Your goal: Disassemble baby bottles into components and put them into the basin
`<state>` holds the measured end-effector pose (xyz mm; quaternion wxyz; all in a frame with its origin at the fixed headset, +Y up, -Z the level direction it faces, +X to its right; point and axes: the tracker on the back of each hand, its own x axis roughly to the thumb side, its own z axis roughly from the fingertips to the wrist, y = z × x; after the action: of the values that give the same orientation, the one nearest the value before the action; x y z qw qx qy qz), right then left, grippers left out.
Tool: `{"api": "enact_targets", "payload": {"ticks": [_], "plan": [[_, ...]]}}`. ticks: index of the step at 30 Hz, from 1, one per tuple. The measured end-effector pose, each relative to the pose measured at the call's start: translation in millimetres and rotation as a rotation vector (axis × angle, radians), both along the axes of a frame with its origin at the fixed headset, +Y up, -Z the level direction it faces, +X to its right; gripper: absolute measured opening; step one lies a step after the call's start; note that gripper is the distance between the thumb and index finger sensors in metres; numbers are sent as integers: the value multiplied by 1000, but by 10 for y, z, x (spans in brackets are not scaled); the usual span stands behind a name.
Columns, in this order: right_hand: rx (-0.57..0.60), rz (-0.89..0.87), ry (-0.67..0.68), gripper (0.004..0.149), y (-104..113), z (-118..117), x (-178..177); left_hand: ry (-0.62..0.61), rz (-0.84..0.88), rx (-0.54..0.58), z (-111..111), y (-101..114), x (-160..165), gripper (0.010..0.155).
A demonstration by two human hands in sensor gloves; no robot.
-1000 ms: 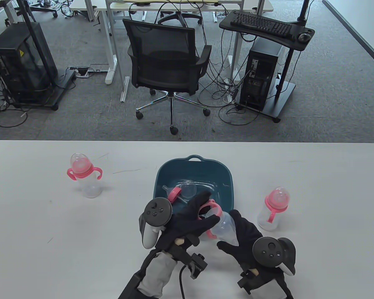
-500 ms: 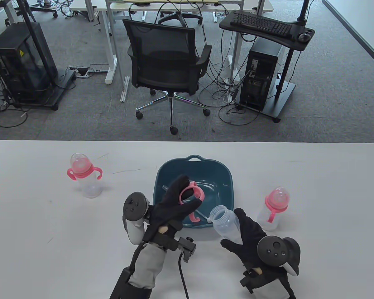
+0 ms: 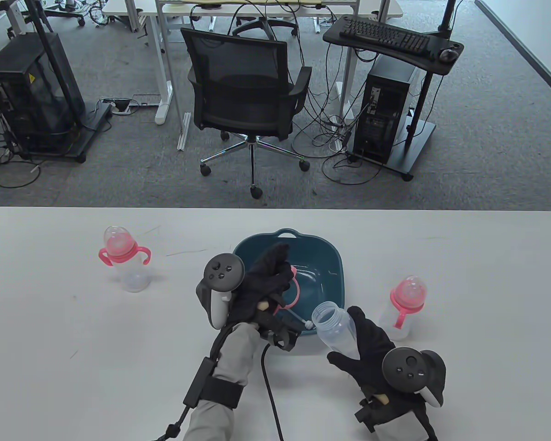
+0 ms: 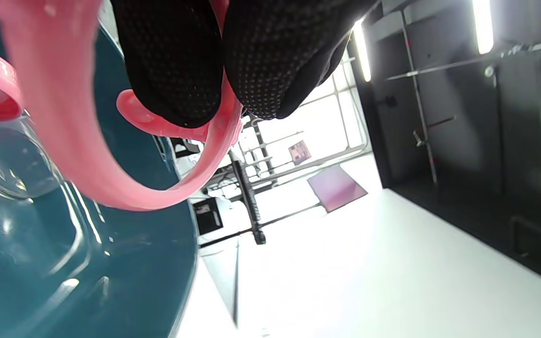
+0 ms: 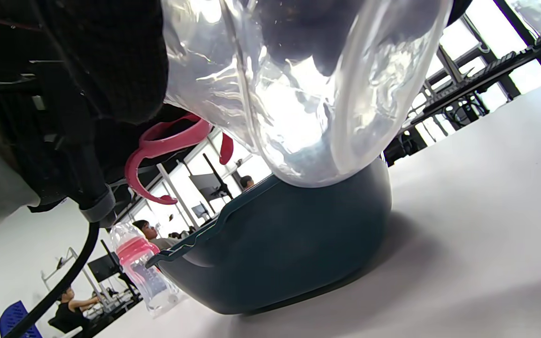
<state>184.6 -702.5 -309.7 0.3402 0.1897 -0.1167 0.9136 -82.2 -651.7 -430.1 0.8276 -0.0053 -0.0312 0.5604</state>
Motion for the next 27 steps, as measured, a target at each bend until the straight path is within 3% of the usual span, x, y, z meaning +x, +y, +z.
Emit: {"api": "enact_targets", "payload": {"ticks": [16, 27], "plan": [[-6, -9, -2, 93, 6, -8, 23, -53, -307, -133, -306, -320, 362, 56], [-12, -19, 1, 93, 12, -5, 26, -101, -334, -173, -325, -210, 411, 58]]}}
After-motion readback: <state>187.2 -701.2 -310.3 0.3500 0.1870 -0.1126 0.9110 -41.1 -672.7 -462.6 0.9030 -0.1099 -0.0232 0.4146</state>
